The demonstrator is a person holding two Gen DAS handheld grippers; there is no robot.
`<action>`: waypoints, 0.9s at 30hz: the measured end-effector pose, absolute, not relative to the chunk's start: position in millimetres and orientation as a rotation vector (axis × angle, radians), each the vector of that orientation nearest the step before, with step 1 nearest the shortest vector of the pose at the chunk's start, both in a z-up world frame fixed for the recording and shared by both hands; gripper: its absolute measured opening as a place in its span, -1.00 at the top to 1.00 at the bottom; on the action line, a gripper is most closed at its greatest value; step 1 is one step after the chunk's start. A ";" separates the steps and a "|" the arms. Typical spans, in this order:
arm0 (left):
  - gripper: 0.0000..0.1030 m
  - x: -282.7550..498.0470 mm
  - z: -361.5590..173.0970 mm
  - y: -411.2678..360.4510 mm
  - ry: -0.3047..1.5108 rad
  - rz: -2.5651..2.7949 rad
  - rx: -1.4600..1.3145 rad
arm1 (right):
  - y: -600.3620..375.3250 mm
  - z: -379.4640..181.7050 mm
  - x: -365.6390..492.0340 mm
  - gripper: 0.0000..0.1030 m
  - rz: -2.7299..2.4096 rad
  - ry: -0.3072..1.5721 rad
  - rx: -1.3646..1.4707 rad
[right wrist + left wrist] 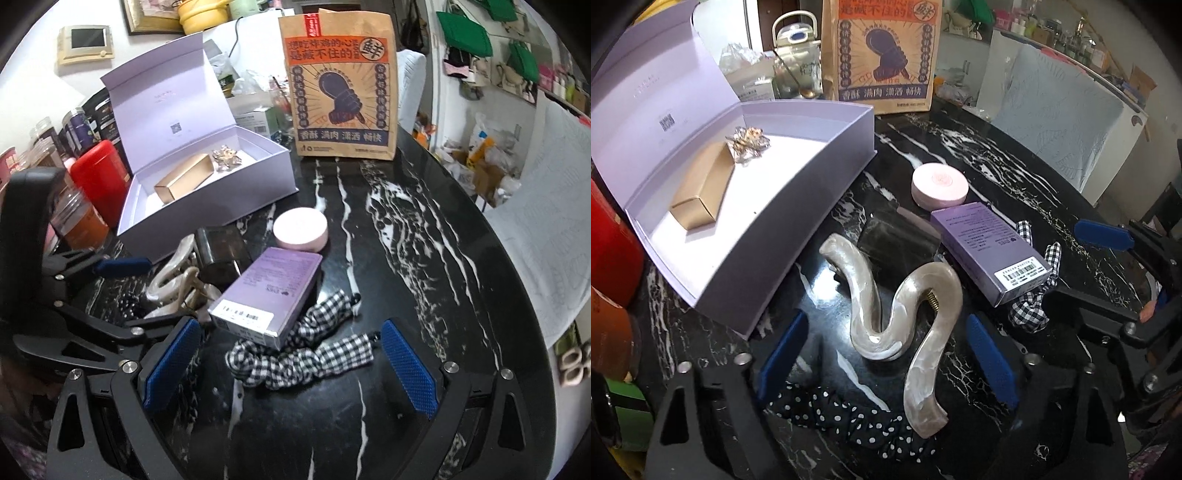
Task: Organize rigid objects
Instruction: 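Grasp the white S-shaped clip with the left tool while the right tool grasps the purple EYES box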
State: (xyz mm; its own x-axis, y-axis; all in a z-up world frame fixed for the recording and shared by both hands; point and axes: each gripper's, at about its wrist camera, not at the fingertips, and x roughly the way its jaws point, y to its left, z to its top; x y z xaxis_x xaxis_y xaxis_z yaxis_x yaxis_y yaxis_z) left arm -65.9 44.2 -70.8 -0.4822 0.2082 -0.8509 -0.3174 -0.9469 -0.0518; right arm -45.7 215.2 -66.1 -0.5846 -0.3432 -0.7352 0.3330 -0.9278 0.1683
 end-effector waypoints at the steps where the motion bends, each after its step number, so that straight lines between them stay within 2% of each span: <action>1: -0.60 -66.8 -72.9 43.6 0.152 2.456 -1.401 | 214.1 -65.4 -46.7 -0.94 -2.494 -0.020 1.162; 5: -0.58 -69.2 -78.8 44.1 0.125 2.427 -1.418 | 211.1 -63.0 -49.7 -0.94 -2.490 -0.019 1.145; 7: -0.30 -70.4 -80.9 45.3 0.123 2.422 -1.420 | 208.3 -62.9 -52.4 -0.94 -2.488 -0.006 1.141; 8: -0.23 -71.3 -82.4 45.9 0.115 2.410 -1.432 | 206.9 -63.3 -54.3 -0.94 -2.486 -0.002 1.144; 9: -0.05 -71.9 -83.2 46.2 0.101 2.403 -1.445 | 205.6 -63.9 -56.3 -0.94 -2.483 0.000 1.147; 18: -0.05 -66.7 -80.5 40.7 0.071 2.404 -1.460 | 196.8 -71.8 -73.0 -0.94 -2.452 -0.030 1.173; 27: -0.05 -61.7 -74.1 22.2 0.033 2.453 -1.481 | 177.2 -80.5 -85.8 -0.90 -2.418 0.022 1.200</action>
State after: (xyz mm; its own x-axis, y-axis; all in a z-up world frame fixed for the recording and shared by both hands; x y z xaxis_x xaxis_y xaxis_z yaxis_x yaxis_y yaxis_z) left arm -61.7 22.2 -74.1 -0.4380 0.2216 -0.8712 -0.2450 -0.9619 -0.1215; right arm -85.8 177.2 -80.5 -0.5279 -0.3762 -0.7614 0.3902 -0.9038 0.1761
